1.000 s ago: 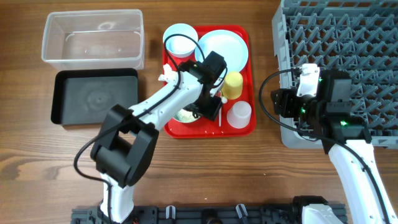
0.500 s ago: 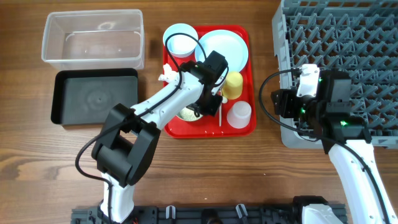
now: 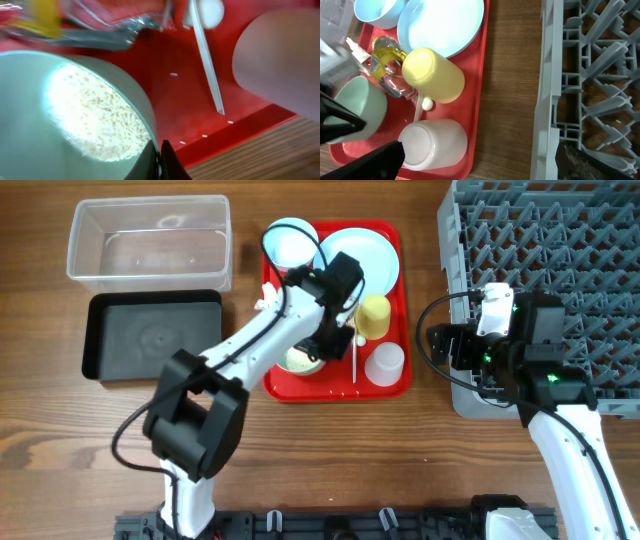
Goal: Sort waste into correct bins and load items into the dishwasher rack
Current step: 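Carry the green bowl left over the black tray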
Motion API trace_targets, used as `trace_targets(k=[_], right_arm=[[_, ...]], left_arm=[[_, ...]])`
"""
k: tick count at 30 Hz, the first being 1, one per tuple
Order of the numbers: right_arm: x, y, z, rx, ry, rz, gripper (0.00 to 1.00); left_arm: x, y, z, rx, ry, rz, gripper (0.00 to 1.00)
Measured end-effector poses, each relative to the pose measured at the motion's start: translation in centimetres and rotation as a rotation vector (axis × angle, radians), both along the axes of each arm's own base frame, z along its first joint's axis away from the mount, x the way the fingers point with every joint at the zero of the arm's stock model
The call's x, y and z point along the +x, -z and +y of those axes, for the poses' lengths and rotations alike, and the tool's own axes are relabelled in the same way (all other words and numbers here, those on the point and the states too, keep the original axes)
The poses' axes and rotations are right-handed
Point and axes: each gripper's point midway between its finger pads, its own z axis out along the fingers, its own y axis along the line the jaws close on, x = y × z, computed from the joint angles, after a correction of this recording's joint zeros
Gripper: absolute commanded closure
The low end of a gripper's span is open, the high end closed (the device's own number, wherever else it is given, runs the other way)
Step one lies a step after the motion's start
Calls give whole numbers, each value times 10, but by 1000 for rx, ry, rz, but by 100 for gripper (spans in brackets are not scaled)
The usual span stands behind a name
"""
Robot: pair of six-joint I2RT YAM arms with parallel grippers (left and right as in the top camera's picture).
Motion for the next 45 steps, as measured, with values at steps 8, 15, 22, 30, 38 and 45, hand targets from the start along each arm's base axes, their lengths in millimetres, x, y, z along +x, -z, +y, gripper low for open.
trace_targets(k=[8,15,22,30,38,45], right_arm=[[0,0,0,0,0,0,0],[0,0,0,0,0,0,0],[0,0,0,0,0,0,0],[2,8,0,0,0,24,0],[3,24,0,0,0,77,0],[4,28,0,0,0,91,0]], left_arm=[[47,-96,61,-132,-197,-211,96],[74,-139,157,-212,-463,-295,96],[73,-139,238,-270,-671,-251,96],[51,-156,277,-535,-692,-200,96],[45,-138,271,-648,-617,-192,96],[39,-97,283,-760,-659,-209,96]])
